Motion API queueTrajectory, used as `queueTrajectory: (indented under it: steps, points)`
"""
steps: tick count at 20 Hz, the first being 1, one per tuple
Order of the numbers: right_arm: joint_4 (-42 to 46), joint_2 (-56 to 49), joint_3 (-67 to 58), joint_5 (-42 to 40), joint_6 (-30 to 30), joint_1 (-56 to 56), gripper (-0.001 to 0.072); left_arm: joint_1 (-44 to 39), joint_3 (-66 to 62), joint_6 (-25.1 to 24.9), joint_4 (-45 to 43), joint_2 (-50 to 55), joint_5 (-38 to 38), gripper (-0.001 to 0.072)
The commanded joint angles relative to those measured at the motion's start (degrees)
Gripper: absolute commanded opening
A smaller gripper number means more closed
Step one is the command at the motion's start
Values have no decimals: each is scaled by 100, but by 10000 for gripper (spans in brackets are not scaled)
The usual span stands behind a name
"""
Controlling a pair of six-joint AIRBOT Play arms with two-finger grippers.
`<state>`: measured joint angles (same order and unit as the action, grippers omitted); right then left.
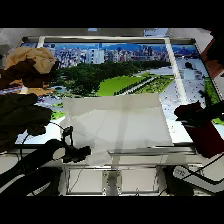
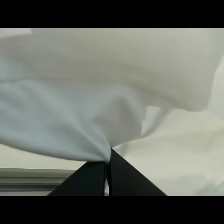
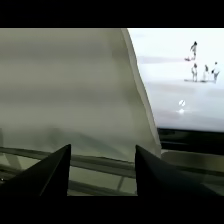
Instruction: Fold the shirts.
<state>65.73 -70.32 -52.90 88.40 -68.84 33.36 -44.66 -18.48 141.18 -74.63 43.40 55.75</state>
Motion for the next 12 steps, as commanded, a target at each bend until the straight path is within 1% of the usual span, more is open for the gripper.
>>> queueTrajectory:
  steps: [1, 3, 6, 9, 12]
  points:
    - [192, 2, 984, -74, -236, -2, 480, -2, 2, -28, 2, -2, -83, 13]
    - [422, 2, 1360, -210, -509, -2, 480, -2, 2, -173, 4, -2, -81, 13]
    - [577, 2, 1716, -345, -798, -2, 480, -2, 2, -173, 9, -2, -81, 13]
    - [632, 2, 1856, -697, -1119, -2, 479, -2, 2, -175, 9, -2, -81, 13]
    - [629, 2, 1864, -935, -1292, -2, 478, -2, 2, -232, 48, -2, -79, 14]
